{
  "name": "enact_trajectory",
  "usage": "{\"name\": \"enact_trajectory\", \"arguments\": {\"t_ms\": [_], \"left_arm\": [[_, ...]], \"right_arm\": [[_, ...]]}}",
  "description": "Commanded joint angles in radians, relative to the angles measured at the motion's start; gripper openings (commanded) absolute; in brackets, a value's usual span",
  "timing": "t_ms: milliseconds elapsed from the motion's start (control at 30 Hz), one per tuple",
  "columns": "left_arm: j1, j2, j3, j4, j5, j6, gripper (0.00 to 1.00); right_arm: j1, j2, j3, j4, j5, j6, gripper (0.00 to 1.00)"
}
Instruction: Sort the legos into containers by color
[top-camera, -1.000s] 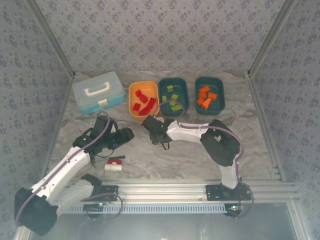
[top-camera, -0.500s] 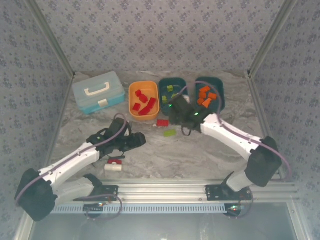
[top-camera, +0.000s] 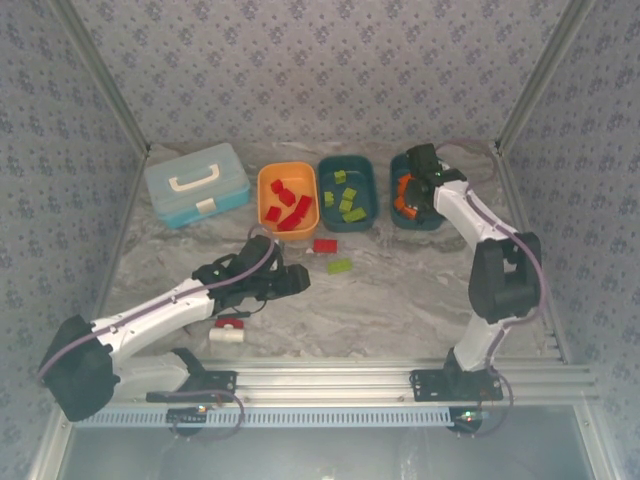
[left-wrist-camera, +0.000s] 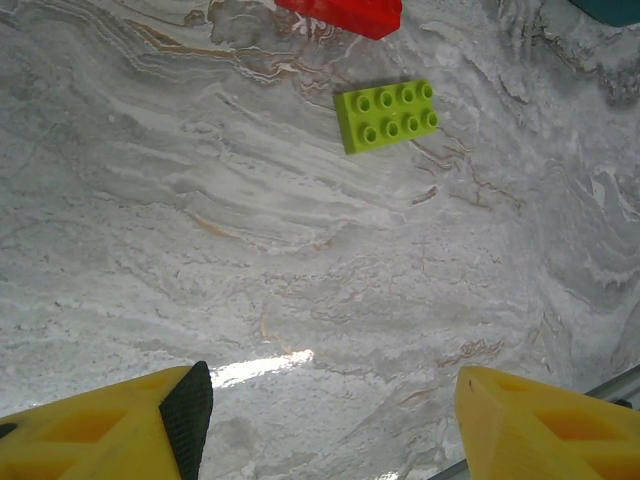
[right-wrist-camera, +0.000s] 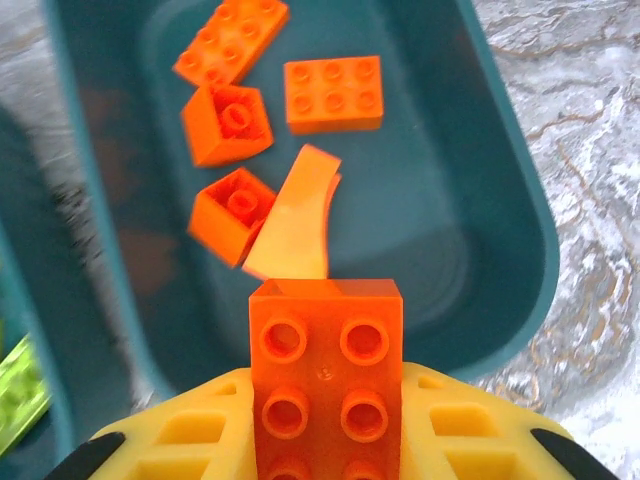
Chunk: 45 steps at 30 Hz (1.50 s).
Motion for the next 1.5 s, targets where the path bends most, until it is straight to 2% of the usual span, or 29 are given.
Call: {"name": "enact_trajectory", "arguments": {"t_ms": [0, 200, 400, 767, 933, 1100, 1200, 1267, 1333, 1467], "left_arm": [[-0.012, 0.004, 0.021, 0.015, -0.025, -0.014, 0.67], [-0.021, 0.009, 0.029, 0.018, -0.028, -0.015, 0.67], [-0.029, 0.035, 0.046, 0.017, -0.028, -0.002, 0.67], [-0.041, 0.143, 0.154, -0.025, -0.056, 0.07, 0.68], [-0.042, 0.212, 0.235, -0.071, -0.074, 0.101, 0.7], [-0.065, 0.312, 0.344, -0.137, -0.107, 0.113, 0.72], [-0.084, 0.395, 0.428, -0.194, -0.14, 0.104, 0.75], [-0.097, 0.455, 0.485, -0.226, -0.163, 0.092, 0.78], [-0.114, 0.526, 0.555, -0.268, -0.191, 0.073, 0.85], [-0.139, 0.668, 0.698, -0.337, -0.231, 0.028, 0.87]], "right_arm": [[-0.032, 0.08, 0.089, -0.06, 0.046, -0.023, 0.23], [-0.085, 0.183, 0.156, -0.071, 0.059, -0.023, 0.23], [-0.11, 0.284, 0.251, -0.102, 0.015, -0.039, 0.23], [-0.109, 0.325, 0.28, -0.126, 0.007, -0.024, 0.3], [-0.109, 0.307, 0.288, -0.14, 0.005, -0.032, 0.5], [-0.092, 0.193, 0.268, -0.131, -0.007, -0.048, 0.62], [-0.063, 0.072, 0.232, -0.128, -0.017, -0.058, 0.67], [-0.031, -0.047, 0.157, -0.101, -0.032, -0.06, 0.7], [0.026, -0.184, 0.052, -0.079, -0.034, -0.057, 0.72], [0.151, -0.446, -0.177, -0.065, -0.032, -0.025, 0.75]]}}
